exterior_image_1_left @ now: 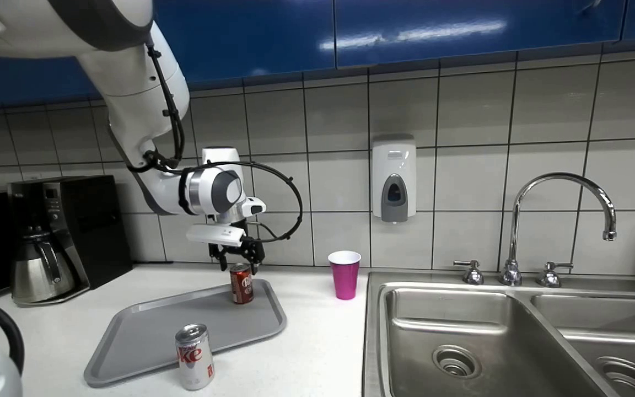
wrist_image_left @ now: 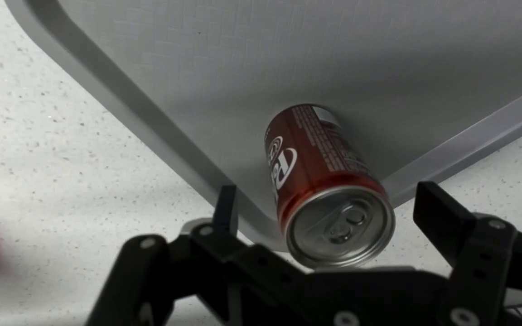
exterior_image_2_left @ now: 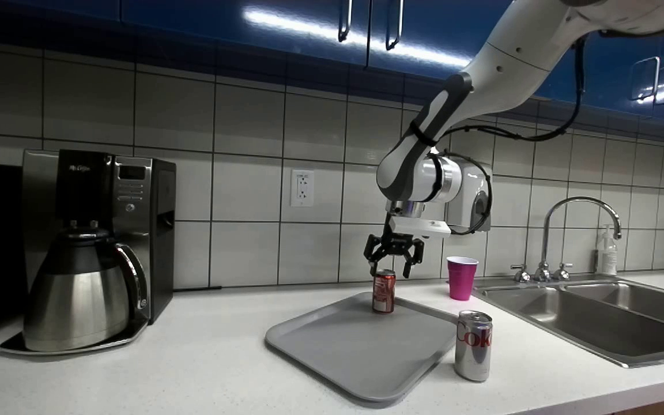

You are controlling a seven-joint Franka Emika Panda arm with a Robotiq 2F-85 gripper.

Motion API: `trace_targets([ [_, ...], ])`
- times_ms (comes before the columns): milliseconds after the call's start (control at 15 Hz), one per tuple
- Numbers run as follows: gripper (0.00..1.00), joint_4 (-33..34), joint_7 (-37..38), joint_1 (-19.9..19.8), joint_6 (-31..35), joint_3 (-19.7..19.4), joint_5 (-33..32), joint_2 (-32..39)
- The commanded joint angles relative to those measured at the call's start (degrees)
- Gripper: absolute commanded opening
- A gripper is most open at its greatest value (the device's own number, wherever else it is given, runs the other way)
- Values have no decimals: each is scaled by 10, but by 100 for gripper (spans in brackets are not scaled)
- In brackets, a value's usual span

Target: Pick up the silver coke can and put it on the kitchen counter, pick up the brown dr pepper can and put it on the kitchen counter

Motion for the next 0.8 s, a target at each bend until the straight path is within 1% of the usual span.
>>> trace_targets([
  [0, 100, 38, -12, 0, -16, 0, -3, 29],
  [467, 100, 63, -17, 1, -16, 2, -2, 56],
  [733, 100, 61, -16, 5, -21, 2, -4, 56],
])
